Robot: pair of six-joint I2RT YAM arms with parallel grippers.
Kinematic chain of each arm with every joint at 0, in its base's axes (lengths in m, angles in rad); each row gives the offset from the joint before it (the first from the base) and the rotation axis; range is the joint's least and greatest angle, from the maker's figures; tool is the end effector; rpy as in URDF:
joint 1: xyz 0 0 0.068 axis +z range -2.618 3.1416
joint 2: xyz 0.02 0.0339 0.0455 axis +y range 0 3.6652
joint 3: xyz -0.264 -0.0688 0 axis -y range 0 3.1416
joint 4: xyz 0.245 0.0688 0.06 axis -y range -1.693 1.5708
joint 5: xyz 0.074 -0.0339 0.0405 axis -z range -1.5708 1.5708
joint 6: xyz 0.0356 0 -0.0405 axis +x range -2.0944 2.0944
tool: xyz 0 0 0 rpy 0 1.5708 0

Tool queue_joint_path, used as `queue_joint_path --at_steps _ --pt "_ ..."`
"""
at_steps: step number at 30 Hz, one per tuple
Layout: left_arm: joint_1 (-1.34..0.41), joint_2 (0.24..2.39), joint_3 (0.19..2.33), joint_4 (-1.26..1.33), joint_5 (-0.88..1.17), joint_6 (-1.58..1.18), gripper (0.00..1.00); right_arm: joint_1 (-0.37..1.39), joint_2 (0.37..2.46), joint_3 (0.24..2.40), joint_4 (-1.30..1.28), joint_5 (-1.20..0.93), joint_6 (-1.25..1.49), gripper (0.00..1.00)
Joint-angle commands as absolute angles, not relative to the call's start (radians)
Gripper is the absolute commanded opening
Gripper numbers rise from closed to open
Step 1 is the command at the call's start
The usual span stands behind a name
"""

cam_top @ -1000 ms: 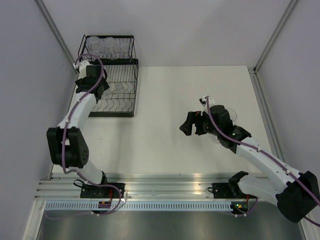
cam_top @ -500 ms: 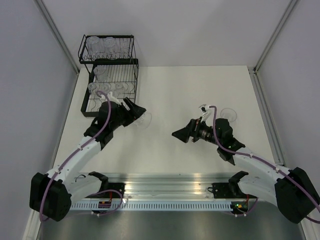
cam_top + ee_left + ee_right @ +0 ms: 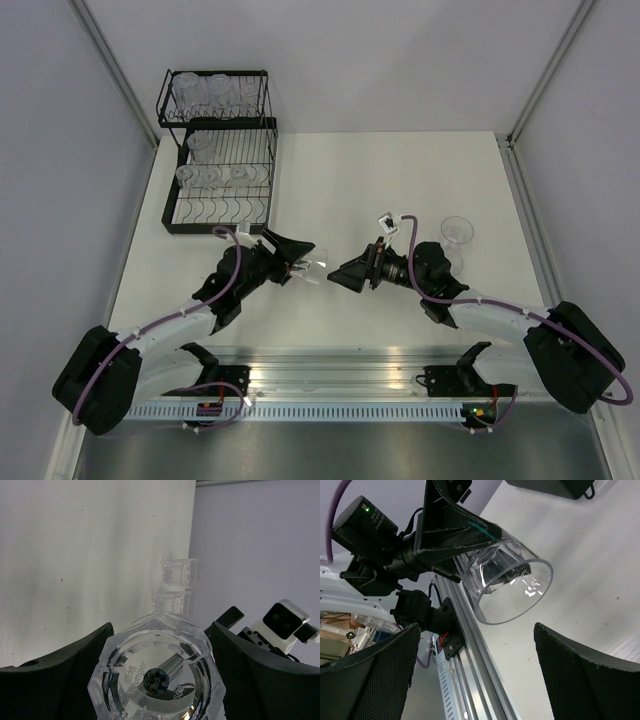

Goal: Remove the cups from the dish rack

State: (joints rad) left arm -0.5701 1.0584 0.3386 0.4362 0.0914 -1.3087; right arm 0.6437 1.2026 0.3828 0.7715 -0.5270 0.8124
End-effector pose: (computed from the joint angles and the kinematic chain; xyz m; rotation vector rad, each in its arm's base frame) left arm 0.1830 -0.1212 0.1966 -0.6895 1.9805 -1.3257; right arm 0.1818 0.1588 0.2166 -0.3080 1.8244 1.4970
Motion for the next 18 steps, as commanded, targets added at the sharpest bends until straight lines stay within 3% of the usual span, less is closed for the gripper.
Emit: queue_joint_path --at_steps 1,9,18 --pt "-0.6 1.092 0.359 0.62 0.051 -1.436 0.02 0.679 1.23 0.439 0.856 -0.532 0.796 0.98" --pt "-0.687 1.239 0.377 0.699 0.025 -1.515 0.02 0.735 1.293 0.488 0.877 -0.509 0.785 0.92" --pt "-0.741 1.388 0.396 0.919 0.072 -1.62 0.02 0.747 1.306 0.489 0.905 -0.511 0.769 0.69"
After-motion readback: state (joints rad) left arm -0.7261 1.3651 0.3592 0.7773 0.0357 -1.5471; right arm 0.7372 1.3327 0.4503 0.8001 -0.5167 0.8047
